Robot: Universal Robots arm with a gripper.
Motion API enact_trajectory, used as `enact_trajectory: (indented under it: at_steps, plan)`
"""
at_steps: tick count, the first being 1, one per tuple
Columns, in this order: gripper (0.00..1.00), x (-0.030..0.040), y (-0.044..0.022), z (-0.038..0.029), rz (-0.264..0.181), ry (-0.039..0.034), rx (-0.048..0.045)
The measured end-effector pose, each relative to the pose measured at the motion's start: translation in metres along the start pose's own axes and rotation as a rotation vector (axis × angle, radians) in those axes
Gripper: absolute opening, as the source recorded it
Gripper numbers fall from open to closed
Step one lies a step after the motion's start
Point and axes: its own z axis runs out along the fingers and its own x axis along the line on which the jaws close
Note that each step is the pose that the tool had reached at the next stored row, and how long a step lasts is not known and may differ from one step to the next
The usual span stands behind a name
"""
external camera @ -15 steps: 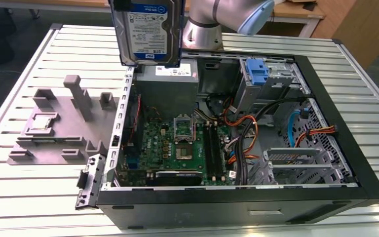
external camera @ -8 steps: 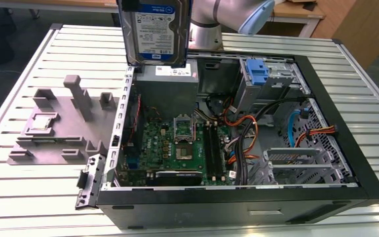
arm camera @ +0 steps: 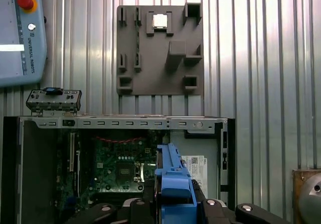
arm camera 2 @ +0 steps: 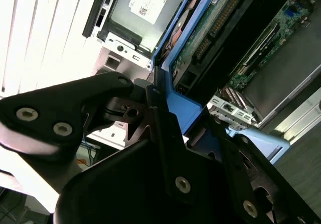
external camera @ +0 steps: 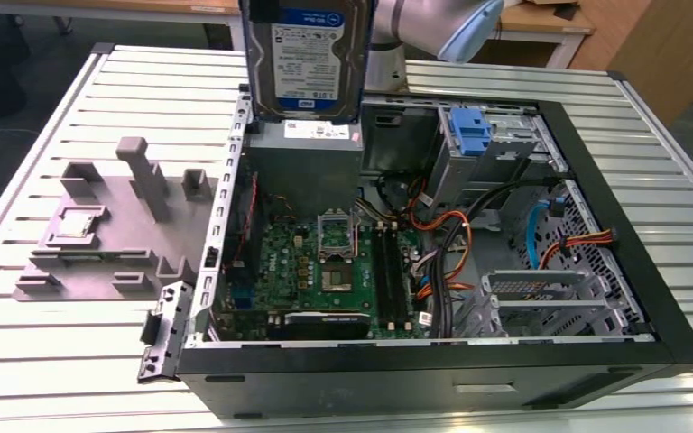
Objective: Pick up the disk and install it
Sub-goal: 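Pick up the disk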
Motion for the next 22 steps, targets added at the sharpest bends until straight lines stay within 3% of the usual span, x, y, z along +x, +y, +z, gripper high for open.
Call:
enact_trajectory:
  at_steps: [13,22]
  plan:
    - [0.37,-0.0005,-0.02,-0.0005,0.0,0.0,0.0]
    - [0.37,-0.0005,-0.0209,-0.0005,0.0,0.0,0.0001]
